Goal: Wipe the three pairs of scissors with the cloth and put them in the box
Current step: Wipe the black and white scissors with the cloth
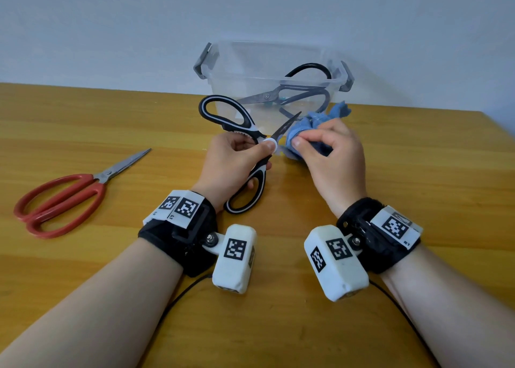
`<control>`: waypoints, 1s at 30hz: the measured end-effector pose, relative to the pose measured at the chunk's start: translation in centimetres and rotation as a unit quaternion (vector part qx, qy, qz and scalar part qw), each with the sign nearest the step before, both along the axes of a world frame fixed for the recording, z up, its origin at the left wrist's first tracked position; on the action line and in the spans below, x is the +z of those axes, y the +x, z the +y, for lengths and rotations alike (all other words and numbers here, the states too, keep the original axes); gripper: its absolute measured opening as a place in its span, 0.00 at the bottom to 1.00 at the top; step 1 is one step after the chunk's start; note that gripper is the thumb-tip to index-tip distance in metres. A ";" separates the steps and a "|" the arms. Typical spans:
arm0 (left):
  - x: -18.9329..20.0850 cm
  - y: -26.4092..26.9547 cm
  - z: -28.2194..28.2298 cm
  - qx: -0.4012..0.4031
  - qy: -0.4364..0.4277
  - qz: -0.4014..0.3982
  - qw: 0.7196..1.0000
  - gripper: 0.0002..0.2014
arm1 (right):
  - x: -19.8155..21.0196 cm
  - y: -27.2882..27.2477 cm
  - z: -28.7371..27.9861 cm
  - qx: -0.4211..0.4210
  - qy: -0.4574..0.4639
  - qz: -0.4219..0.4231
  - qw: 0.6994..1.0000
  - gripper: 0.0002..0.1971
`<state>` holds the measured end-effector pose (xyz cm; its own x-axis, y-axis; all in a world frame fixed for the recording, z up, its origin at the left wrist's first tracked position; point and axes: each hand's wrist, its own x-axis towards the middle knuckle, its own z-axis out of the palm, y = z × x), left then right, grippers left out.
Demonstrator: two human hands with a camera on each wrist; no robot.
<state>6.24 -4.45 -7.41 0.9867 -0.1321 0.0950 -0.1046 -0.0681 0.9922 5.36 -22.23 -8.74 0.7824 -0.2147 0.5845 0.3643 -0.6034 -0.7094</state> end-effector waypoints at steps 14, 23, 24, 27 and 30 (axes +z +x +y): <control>-0.3 0.2 0.2 -0.010 -0.011 -0.011 1.000 0.15 | 0.0 -0.5 0.7 0.085 -0.072 0.047 0.993 0.01; -0.4 0.3 0.2 -0.002 0.002 -0.015 1.000 0.15 | 0.0 -0.6 0.6 0.077 -0.074 0.054 0.993 0.00; -0.3 0.3 0.2 -0.003 0.004 -0.013 1.000 0.16 | 0.0 -0.6 0.5 0.056 -0.055 0.040 0.996 0.01; 0.1 0.0 0.0 -0.012 0.000 -0.010 1.000 0.16 | 0.0 -0.3 0.3 0.034 -0.052 0.025 0.998 0.03; 0.2 -0.1 0.0 -0.013 -0.005 -0.008 1.000 0.16 | -0.2 -0.2 0.5 0.058 -0.085 0.042 0.994 0.05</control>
